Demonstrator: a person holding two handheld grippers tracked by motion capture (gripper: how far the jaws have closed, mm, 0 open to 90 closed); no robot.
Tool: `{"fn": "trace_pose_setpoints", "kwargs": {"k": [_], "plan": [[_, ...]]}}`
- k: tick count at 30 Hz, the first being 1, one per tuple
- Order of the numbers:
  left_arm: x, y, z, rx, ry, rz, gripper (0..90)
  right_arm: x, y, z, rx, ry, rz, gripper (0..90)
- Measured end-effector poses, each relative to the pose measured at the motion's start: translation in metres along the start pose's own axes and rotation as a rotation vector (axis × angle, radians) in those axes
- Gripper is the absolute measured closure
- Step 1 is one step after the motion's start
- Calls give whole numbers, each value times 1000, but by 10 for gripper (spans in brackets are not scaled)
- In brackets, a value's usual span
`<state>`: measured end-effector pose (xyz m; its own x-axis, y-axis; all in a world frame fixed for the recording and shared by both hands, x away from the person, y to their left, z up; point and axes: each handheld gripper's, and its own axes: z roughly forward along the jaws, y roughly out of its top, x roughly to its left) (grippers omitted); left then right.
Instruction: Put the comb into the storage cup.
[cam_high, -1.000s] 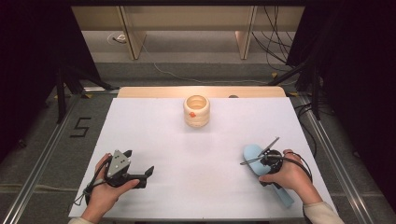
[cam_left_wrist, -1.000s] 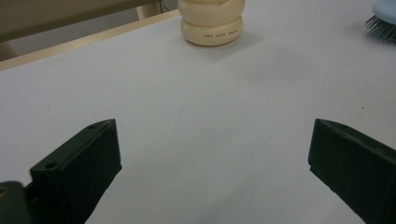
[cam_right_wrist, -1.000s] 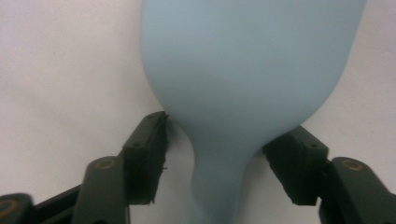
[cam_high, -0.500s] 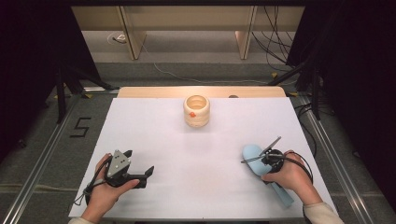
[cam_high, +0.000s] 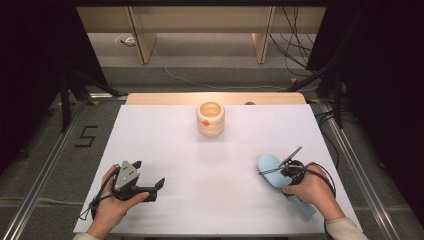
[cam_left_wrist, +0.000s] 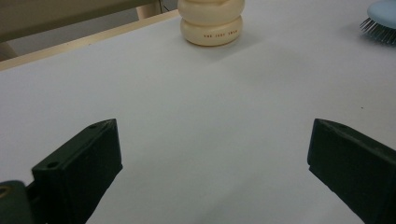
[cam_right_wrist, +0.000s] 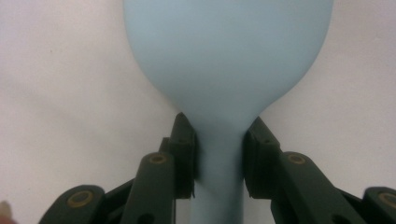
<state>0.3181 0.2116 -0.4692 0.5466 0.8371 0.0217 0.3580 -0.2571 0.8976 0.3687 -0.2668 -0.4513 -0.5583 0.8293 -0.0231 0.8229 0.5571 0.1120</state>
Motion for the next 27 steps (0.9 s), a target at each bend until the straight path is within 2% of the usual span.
{"fn": "trace_pose_setpoints", "kwargs": {"k": [8,17,23,27], "plan": [[0,0,0,0,-1,0,22,-1,-1,0,-9,8,2,700],[0,0,0,-1,0,0,23,0,-1,-1,-24,43,8,702],[0,0,0,-1,0,0,23,0,-1,-4,-39,44,7,703],[0,0,0,-1,0,1,23,1,-1,-8,-71,42,10,703]]}}
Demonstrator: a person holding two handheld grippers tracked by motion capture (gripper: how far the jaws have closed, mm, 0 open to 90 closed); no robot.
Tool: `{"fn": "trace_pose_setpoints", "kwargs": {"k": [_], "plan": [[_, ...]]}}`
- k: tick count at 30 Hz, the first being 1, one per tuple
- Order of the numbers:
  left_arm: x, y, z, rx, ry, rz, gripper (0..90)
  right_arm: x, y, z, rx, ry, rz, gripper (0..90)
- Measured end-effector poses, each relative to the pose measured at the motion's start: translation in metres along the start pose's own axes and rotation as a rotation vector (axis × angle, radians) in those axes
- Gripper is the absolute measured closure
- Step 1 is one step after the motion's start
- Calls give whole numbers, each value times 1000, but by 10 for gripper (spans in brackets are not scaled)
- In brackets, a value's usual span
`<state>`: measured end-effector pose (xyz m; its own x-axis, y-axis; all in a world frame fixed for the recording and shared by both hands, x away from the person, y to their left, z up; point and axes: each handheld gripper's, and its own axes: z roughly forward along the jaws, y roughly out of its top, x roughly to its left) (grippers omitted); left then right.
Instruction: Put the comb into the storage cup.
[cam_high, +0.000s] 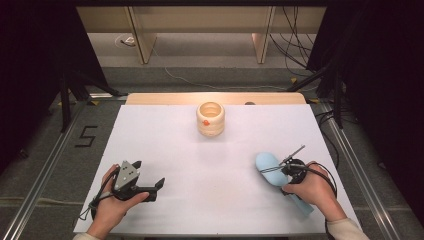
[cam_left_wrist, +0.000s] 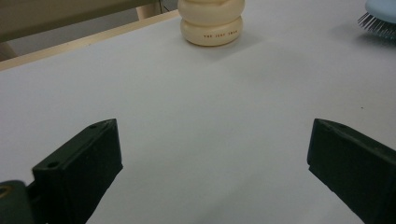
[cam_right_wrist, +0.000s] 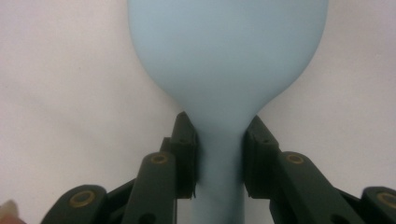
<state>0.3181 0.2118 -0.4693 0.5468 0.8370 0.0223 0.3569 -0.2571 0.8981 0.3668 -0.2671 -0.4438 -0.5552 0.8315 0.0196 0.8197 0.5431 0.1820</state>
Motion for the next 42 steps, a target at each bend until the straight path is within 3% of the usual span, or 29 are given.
{"fn": "trace_pose_setpoints", "kwargs": {"k": [7,28,34,35,42], "plan": [[0,0,0,-1,0,0,24,1,1,-5,-54,-18,-16,703],[0,0,0,-3,1,-1,25,9,5,-15,-202,-8,-50,703],[0,0,0,-3,1,-2,27,11,7,-17,-273,-20,-82,703],[0,0,0,-3,0,-1,27,12,8,-19,-305,-27,-92,703],[0,0,0,-3,-1,-3,27,14,10,-19,-367,-26,-107,703]]}}
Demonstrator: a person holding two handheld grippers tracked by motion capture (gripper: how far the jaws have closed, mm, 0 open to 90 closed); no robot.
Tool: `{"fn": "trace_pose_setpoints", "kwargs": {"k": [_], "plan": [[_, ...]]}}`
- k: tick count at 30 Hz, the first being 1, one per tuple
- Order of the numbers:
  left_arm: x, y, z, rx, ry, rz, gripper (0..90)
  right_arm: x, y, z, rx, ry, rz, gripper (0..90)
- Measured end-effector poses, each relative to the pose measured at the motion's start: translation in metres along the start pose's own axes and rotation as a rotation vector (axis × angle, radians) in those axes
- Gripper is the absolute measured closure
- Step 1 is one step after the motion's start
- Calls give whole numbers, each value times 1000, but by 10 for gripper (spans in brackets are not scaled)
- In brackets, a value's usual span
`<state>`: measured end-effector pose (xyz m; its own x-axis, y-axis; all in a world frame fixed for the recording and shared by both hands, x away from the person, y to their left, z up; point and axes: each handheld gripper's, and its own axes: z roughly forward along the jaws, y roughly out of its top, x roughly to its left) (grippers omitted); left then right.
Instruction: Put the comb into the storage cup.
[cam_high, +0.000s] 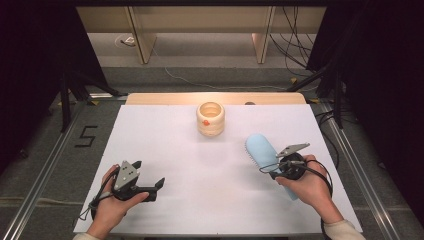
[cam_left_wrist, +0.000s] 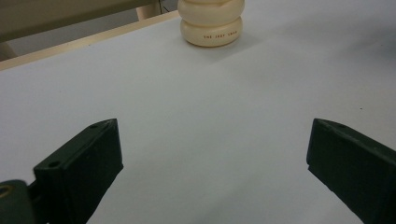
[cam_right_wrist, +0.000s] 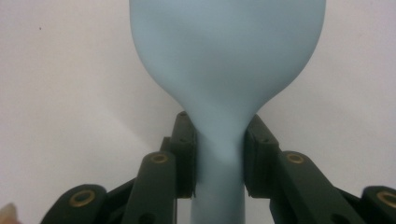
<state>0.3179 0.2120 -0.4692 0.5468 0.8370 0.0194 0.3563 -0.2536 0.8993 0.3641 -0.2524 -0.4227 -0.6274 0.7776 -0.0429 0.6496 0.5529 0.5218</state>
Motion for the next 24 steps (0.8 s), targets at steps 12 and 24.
{"fn": "trace_pose_setpoints", "kwargs": {"k": [12,24], "plan": [[0,0,0,0,-3,-4,28,2,3,-1,-91,-4,-13,703],[1,0,0,0,-4,-7,28,9,8,1,-171,22,-25,703]]}}
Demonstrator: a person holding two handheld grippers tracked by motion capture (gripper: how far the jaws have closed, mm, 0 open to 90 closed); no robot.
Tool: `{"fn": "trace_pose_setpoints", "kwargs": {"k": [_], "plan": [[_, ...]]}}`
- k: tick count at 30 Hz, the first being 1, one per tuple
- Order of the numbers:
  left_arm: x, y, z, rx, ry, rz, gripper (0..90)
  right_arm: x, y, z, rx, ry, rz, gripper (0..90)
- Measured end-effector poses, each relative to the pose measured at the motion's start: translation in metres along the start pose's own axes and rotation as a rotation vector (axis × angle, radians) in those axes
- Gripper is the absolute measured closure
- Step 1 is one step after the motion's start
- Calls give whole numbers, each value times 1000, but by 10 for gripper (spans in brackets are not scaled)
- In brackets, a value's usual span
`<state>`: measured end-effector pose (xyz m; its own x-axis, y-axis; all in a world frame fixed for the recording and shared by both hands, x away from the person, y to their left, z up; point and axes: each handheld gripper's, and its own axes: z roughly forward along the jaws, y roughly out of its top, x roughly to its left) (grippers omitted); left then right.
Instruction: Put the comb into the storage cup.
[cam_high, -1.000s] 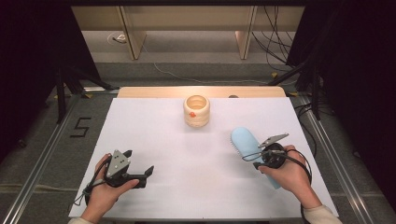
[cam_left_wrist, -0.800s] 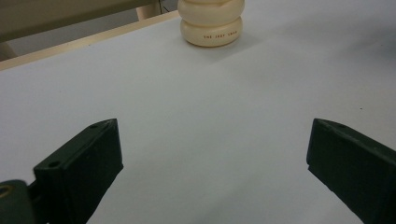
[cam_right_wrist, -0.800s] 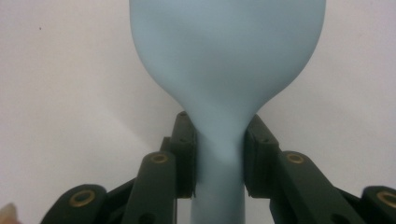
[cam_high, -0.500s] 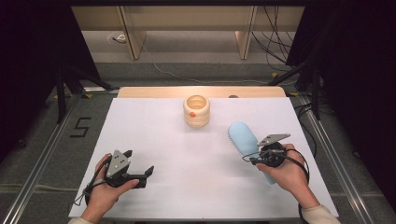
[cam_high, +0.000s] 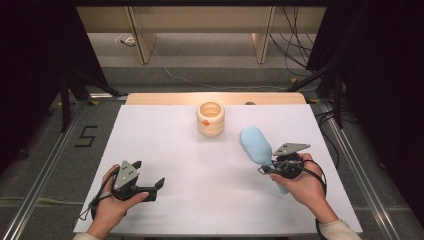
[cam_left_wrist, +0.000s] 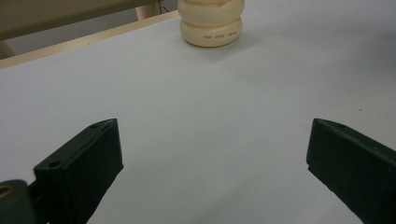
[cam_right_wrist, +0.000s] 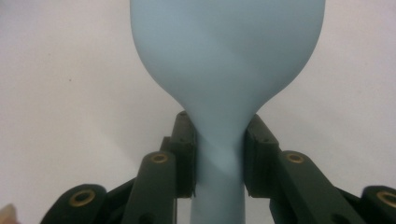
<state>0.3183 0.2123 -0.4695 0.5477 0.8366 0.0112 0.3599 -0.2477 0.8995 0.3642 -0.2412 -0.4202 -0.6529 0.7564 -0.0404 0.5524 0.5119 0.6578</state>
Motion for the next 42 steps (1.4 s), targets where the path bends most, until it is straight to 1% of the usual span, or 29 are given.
{"fn": "trace_pose_setpoints", "kwargs": {"k": [4,7,10,11,16,26,30,42], "plan": [[0,0,0,-1,-1,-1,28,2,1,1,-13,4,-5,703],[0,0,0,-1,-1,-2,28,5,4,2,-38,7,-9,703],[0,0,0,-1,-1,-1,29,6,5,2,-47,13,-13,703],[-1,0,0,-2,0,-1,29,7,6,3,-47,20,-8,703],[0,0,0,-2,-1,-2,29,9,8,4,-66,20,-6,703],[-1,0,1,-4,0,1,30,15,13,7,-92,28,-8,703],[-1,1,1,-3,0,3,31,17,16,9,-89,34,-6,703],[-2,1,1,-4,-4,7,31,23,22,12,-115,36,-8,703]]}}
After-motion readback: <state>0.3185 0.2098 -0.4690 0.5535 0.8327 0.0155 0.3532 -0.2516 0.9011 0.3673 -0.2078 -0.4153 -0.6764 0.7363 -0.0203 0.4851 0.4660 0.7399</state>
